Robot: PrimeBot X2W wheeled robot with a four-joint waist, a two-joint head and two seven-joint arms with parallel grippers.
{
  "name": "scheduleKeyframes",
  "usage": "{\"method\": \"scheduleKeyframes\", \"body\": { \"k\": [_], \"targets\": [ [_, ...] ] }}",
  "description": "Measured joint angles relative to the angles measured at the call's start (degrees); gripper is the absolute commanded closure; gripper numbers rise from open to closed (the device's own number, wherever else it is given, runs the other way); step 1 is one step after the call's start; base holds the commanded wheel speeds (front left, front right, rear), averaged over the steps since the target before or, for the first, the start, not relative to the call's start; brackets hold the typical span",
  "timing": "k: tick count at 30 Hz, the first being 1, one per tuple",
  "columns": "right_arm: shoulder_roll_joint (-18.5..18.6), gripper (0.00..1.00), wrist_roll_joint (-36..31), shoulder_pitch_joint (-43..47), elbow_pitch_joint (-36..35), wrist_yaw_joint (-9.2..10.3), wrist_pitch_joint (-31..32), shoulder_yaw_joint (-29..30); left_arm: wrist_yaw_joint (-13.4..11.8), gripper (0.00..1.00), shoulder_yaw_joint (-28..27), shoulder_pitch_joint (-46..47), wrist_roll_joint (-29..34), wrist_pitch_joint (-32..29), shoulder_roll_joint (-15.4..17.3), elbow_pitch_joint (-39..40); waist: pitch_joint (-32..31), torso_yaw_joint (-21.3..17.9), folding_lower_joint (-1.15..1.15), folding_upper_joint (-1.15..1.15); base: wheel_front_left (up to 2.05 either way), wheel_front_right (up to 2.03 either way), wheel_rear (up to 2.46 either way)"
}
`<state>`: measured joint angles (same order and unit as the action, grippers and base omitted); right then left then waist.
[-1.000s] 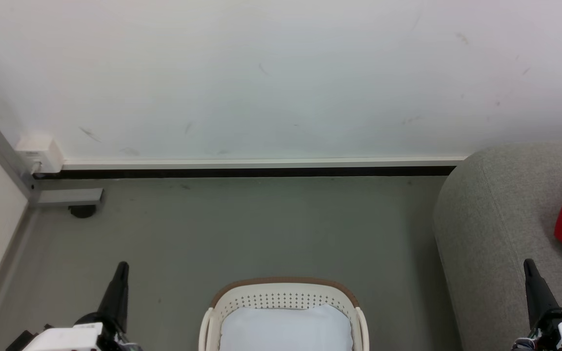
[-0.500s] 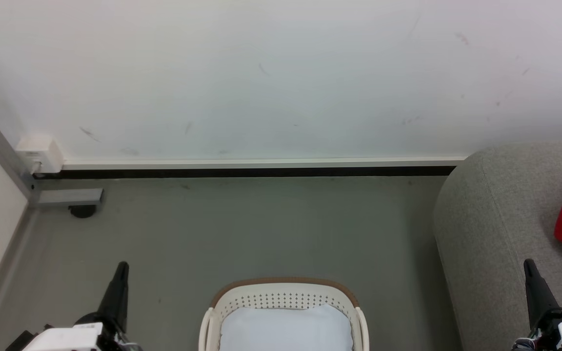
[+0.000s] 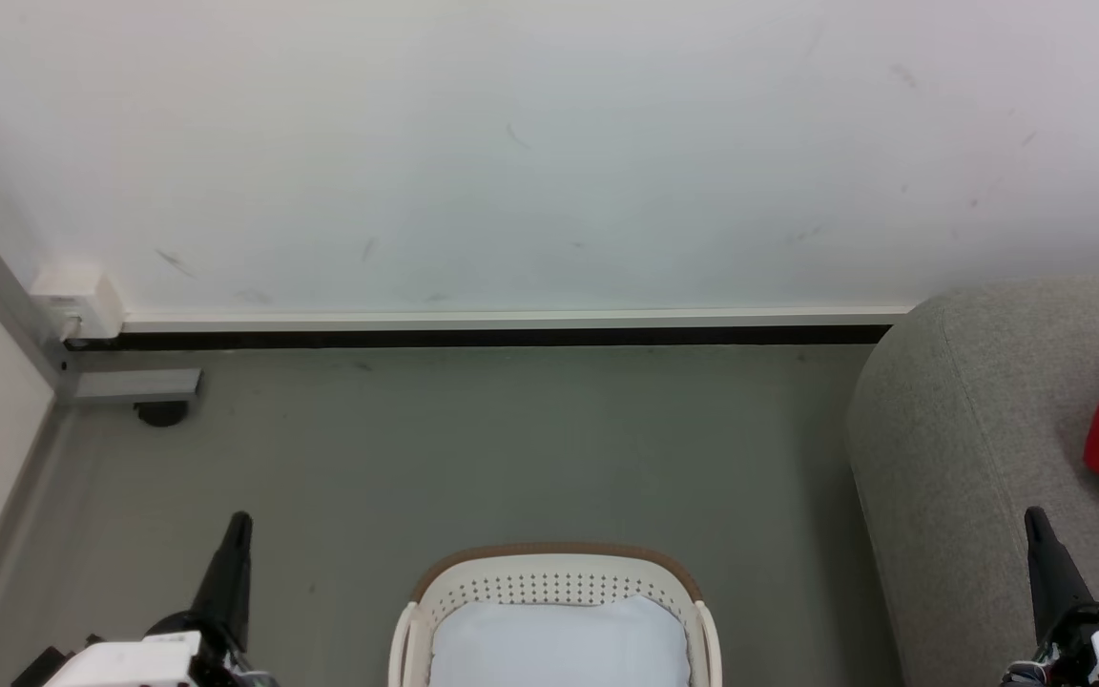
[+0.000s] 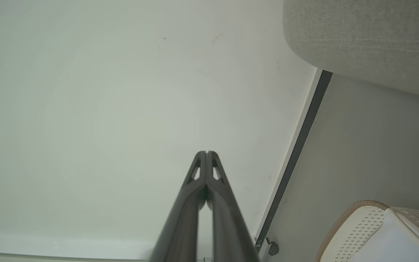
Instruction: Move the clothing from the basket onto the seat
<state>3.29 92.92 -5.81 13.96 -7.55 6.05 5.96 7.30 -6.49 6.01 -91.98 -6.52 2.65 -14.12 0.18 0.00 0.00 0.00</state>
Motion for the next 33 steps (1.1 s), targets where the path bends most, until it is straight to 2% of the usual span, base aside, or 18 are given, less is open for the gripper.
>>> {"method": "scheduleKeyframes", "body": {
  "k": [33],
  "targets": [
    [-0.2, 1.0, -0.1, 0.0, 0.0, 0.0, 0.3, 0.2, 0.0, 1.0, 0.0, 0.0, 0.0, 0.0, 0.0, 0.0, 0.0, 0.0, 0.0, 0.0, 0.0, 0.0, 0.0]
  ]
}}
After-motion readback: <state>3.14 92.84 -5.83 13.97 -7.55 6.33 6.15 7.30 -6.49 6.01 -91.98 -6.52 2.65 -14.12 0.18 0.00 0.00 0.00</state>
